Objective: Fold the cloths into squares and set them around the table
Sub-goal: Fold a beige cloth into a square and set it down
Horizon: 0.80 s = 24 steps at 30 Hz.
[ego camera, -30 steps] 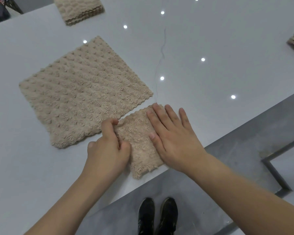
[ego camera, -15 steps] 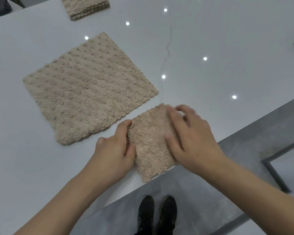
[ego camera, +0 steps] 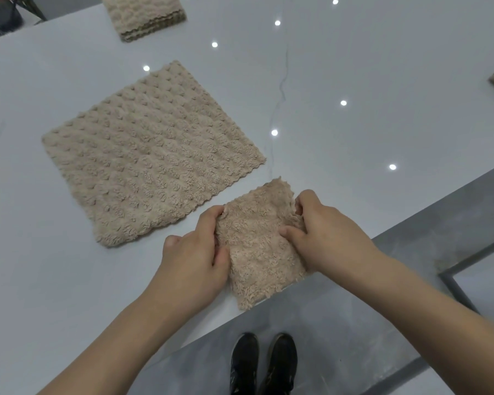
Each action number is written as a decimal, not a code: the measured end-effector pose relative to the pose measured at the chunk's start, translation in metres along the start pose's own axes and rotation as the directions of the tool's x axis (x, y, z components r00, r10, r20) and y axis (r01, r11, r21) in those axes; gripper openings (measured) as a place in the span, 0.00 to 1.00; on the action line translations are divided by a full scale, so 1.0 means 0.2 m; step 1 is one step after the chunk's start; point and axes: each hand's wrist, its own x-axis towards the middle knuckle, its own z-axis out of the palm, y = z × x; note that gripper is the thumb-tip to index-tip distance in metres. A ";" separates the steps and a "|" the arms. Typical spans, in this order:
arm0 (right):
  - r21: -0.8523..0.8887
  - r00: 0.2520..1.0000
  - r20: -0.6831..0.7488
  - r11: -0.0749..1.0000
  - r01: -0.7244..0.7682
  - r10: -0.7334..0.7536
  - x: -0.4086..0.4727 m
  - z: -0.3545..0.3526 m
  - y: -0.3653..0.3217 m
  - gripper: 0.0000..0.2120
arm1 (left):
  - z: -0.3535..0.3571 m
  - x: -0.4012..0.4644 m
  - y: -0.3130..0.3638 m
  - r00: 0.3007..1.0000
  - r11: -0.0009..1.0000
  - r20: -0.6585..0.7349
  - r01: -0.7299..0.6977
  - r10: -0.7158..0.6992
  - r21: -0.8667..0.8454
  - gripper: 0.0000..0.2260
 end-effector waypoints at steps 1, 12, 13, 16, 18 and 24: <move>-0.007 1.000 -0.007 1.000 0.005 -0.005 0.00 -0.01 0.00 0.16 | 0.00 0.00 0.00 1.000 1.000 -0.002 -0.007 0.007 0.011 0.25; -0.119 0.896 -0.390 0.976 0.180 -0.213 0.16 0.06 -0.11 0.19 | -0.11 0.08 -0.02 0.978 0.999 -0.205 -0.034 0.037 0.017 0.18; -0.128 0.887 -0.395 0.970 0.205 -0.240 0.20 0.06 -0.14 0.19 | -0.14 0.11 -0.03 0.969 0.998 -0.240 -0.041 0.051 0.046 0.18; -0.159 0.877 -0.350 0.943 0.292 -0.330 0.35 0.05 -0.28 0.18 | -0.24 0.22 -0.13 0.937 0.989 -0.339 -0.039 0.086 0.145 0.20; -0.180 0.861 -0.329 0.921 0.346 -0.388 0.46 0.04 -0.38 0.18 | -0.32 0.31 -0.23 0.914 0.980 -0.398 0.007 0.073 0.197 0.21; -0.237 0.830 -0.288 0.876 0.421 -0.477 0.82 0.03 -0.64 0.21 | -0.59 0.65 -0.58 0.830 0.930 -0.550 0.268 -0.090 0.252 0.22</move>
